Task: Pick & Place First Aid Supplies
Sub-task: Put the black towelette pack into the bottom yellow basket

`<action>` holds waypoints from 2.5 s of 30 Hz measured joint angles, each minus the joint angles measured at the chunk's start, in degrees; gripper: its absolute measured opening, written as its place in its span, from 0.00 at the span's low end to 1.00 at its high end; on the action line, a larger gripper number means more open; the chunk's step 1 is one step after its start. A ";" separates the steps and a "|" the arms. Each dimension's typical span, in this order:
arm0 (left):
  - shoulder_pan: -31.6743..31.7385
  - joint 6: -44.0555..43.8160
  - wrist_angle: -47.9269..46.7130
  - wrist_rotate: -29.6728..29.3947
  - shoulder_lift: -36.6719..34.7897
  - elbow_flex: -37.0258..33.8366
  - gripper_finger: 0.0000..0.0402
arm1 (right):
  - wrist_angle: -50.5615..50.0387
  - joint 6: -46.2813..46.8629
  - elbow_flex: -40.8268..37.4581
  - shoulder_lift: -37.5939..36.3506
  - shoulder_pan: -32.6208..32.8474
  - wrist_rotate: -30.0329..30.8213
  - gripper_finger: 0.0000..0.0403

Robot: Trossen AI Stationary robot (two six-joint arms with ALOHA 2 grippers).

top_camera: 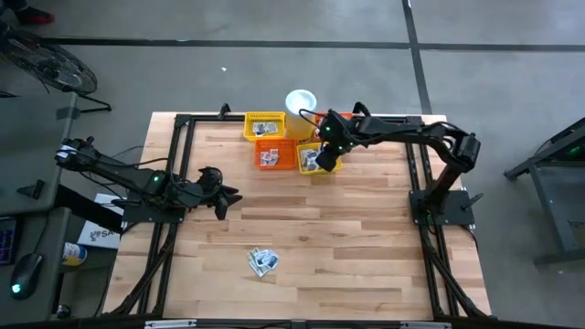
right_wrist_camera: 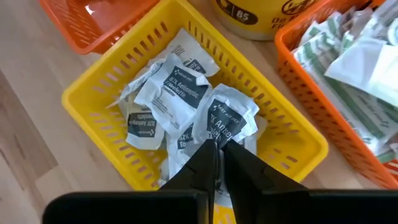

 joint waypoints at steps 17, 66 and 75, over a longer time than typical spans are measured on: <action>-0.01 -0.21 -0.27 0.45 0.00 0.00 0.39 | -1.40 2.77 0.00 0.06 0.04 -5.52 0.31; -15.96 0.52 2.40 -1.96 7.32 -0.02 0.39 | 14.99 4.91 0.02 -7.06 38.28 2.99 0.40; -16.53 0.47 4.60 -1.69 8.39 -0.02 0.39 | 29.98 5.00 0.02 3.26 43.22 4.39 0.40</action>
